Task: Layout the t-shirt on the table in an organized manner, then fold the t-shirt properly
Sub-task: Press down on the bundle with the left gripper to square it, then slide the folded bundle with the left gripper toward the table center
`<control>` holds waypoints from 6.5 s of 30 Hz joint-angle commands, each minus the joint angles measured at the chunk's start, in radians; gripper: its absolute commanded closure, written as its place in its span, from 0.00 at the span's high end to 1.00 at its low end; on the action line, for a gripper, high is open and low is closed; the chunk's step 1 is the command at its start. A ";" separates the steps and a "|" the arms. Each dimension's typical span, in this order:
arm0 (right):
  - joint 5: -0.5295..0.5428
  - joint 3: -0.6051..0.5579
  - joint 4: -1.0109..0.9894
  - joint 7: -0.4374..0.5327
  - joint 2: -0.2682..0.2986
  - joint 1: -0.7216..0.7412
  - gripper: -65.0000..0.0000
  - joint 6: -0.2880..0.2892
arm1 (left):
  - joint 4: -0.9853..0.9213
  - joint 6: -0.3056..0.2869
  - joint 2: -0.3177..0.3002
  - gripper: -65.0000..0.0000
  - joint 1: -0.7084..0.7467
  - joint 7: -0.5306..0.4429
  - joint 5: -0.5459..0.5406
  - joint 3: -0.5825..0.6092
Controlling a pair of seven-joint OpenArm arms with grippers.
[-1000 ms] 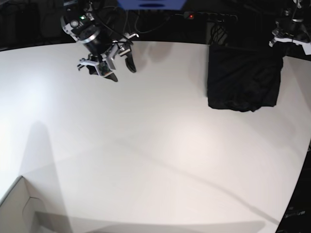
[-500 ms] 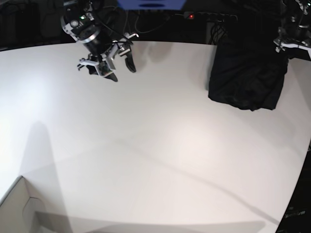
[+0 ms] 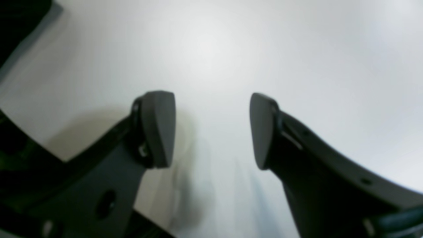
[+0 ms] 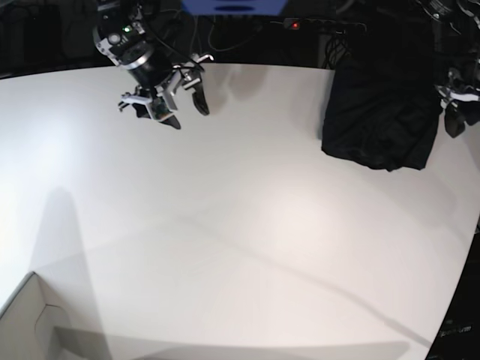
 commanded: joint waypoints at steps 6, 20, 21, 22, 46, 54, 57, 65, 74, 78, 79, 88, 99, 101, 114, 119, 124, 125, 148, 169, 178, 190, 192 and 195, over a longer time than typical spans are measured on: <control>0.009 0.001 0.015 0.025 0.001 0.001 0.56 0.002 | 0.022 0.006 0.014 0.55 -0.114 0.072 0.074 0.160; 0.009 0.005 0.014 0.023 0.004 0.002 0.56 0.002 | -0.162 0.007 0.075 0.55 -0.146 -0.026 0.211 0.282; 0.009 0.005 0.014 0.023 0.004 0.002 0.56 0.002 | -0.171 0.007 0.075 0.55 -0.145 -0.028 0.214 0.281; 0.009 0.005 0.014 0.023 0.004 0.002 0.56 0.002 | -0.182 0.007 0.070 0.55 -0.145 -0.029 0.214 0.281; 0.007 0.007 0.014 0.023 0.006 0.002 0.56 0.002 | -0.316 0.007 0.046 0.14 -0.207 -0.075 0.214 0.321; 0.007 0.007 0.014 0.023 0.006 0.002 0.56 0.002 | -0.239 0.007 0.020 0.02 -0.224 -0.072 0.205 0.316; 0.007 0.007 0.014 0.023 0.006 0.002 0.56 0.002 | -0.199 0.007 0.000 0.02 -0.221 -0.072 0.205 0.313; 0.007 0.001 0.024 0.028 0.003 0.002 0.56 0.002 | -0.198 0.007 -0.032 0.02 -0.220 -0.072 0.206 0.287; 0.007 -0.111 0.104 0.023 -0.053 0.040 0.50 -0.001 | -0.198 0.007 -0.046 0.03 -0.212 -0.072 0.214 0.193; 0.007 -0.146 0.090 0.023 -0.063 0.060 0.47 -0.001 | -0.221 0.007 -0.072 0.03 -0.191 -0.072 0.215 0.174; 0.007 -0.153 0.087 0.023 -0.063 0.063 0.47 -0.001 | -0.233 0.007 -0.083 0.03 -0.189 -0.072 0.215 0.174; 0.007 -0.165 0.067 0.023 -0.063 0.077 0.47 -0.001 | -0.325 0.007 -0.131 0.03 -0.169 -0.078 0.214 0.172; 0.007 -0.157 0.067 0.023 -0.056 0.068 0.47 -0.001 | -0.326 0.007 -0.092 0.46 -0.169 -0.072 0.214 0.003; 0.007 -0.157 0.067 0.023 -0.056 0.068 0.47 -0.001 | -0.326 0.006 -0.092 0.48 -0.169 -0.072 0.211 -0.008; 0.007 -0.157 0.070 0.023 -0.056 0.056 0.47 0.000 | -0.326 0.007 -0.098 0.49 -0.169 -0.072 0.215 -0.029; 0.007 -0.157 0.072 0.023 -0.050 0.054 0.47 0.000 | -0.357 0.007 -0.100 0.49 -0.174 -0.072 0.211 -0.060; 0.007 -0.163 0.072 0.023 -0.036 0.050 0.47 0.000 | -0.422 0.007 -0.100 0.49 -0.178 -0.071 0.206 -0.064; 0.007 -0.163 0.072 0.023 -0.036 0.045 0.47 0.000 | -0.432 0.007 -0.100 0.49 -0.178 -0.071 0.206 -0.064; 0.007 -0.157 0.075 0.023 -0.034 0.034 0.47 0.002 | -0.360 0.007 -0.092 0.49 -0.240 0.169 0.159 -0.075; 0.007 -0.156 0.075 0.023 -0.013 0.045 0.47 0.002 | -0.460 0.009 -0.092 0.48 -0.237 -0.032 0.303 0.187; 0.007 -0.111 0.072 0.023 0.001 0.057 0.47 0.002 | -0.595 0.009 -0.091 0.48 -0.254 -0.172 0.307 0.402; 0.007 0.002 0.070 0.023 0.001 0.065 0.47 0.002 | -0.658 0.009 -0.065 0.48 -0.404 -0.192 0.297 0.758; 0.007 0.015 0.075 0.023 0.001 0.063 0.47 0.002 | -0.612 0.009 -0.058 0.48 -0.405 -0.192 0.297 0.780; 0.007 0.024 0.075 0.023 0.001 0.065 0.47 0.002 | -0.541 0.009 -0.058 0.48 -0.402 -0.173 0.301 0.798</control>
